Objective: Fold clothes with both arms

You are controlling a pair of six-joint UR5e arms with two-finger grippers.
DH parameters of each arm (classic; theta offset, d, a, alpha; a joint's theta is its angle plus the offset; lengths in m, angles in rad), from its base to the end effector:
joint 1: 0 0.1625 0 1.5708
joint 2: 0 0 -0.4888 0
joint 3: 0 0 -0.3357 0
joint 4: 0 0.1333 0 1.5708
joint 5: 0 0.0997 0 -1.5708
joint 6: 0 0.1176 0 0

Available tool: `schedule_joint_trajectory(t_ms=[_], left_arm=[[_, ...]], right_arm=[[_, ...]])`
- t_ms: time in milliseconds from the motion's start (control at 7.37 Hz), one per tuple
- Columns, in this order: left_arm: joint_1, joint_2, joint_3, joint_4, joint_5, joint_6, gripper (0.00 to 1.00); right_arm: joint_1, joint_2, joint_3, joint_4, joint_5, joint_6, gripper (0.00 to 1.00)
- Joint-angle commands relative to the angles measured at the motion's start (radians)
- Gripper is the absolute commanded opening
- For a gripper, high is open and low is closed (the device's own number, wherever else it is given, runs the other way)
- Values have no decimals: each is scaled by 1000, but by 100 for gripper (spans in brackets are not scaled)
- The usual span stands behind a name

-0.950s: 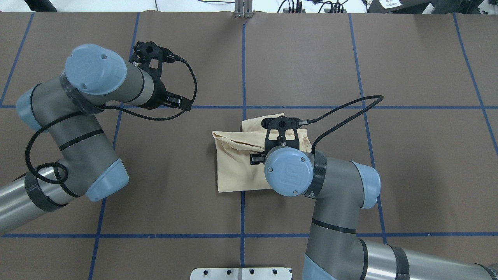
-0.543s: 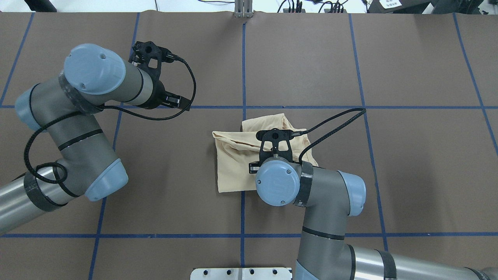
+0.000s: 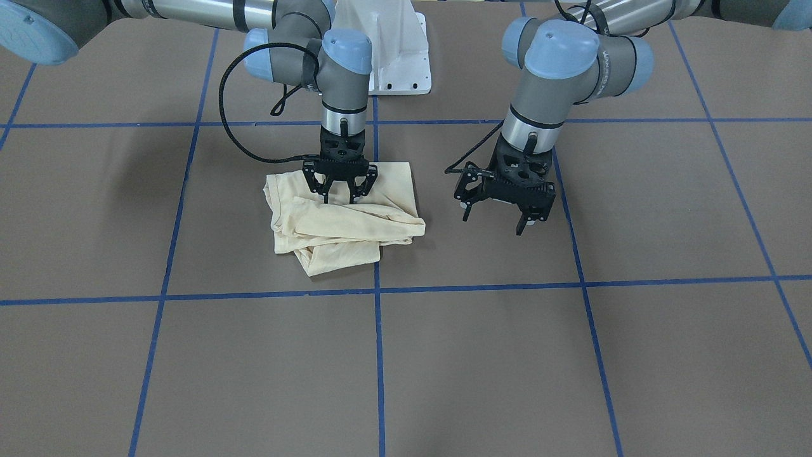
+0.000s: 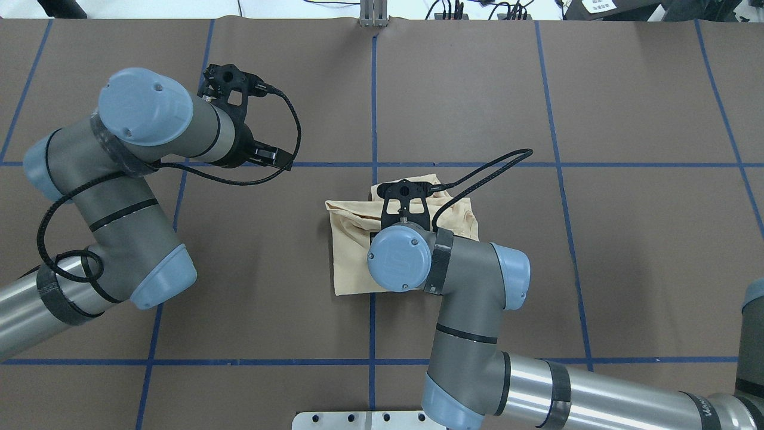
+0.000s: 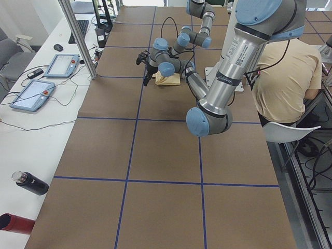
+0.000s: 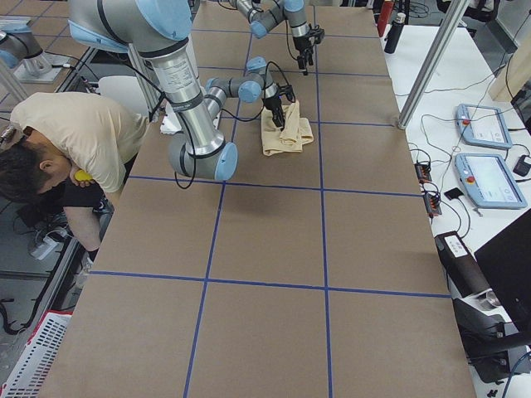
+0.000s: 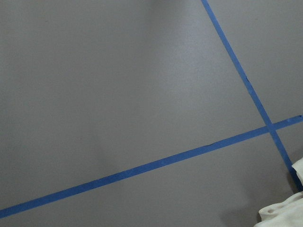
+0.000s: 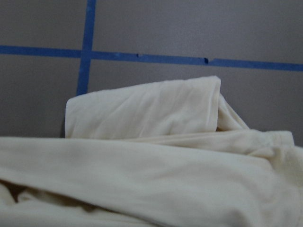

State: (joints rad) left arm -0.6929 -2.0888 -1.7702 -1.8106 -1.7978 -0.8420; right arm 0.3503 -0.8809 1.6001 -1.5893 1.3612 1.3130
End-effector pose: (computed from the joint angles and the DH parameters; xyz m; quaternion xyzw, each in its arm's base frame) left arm 0.4288 -0.4949 0.3509 0.2224 0.4123 0.0680 0.8808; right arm -0.6165 -0.3932 0.3420 0.1959 -0.2963 0.0791 0.9314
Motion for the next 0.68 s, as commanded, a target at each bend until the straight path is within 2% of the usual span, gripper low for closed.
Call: schedule_joint_trajectory(t_ms=[0, 272, 407, 543], left_arm=[[1, 1, 0, 0, 0, -3, 100], [3, 1, -8, 0, 0, -9, 100], [3, 1, -8, 1, 0, -8, 100], [3, 1, -8, 1, 0, -9, 100]], right_arm=[[123, 28, -85, 33, -2, -139, 51], [209, 139, -365, 255, 2, -185, 55], [229, 161, -367, 264, 25, -220, 71], [239, 171, -355, 265, 67, -216, 99]])
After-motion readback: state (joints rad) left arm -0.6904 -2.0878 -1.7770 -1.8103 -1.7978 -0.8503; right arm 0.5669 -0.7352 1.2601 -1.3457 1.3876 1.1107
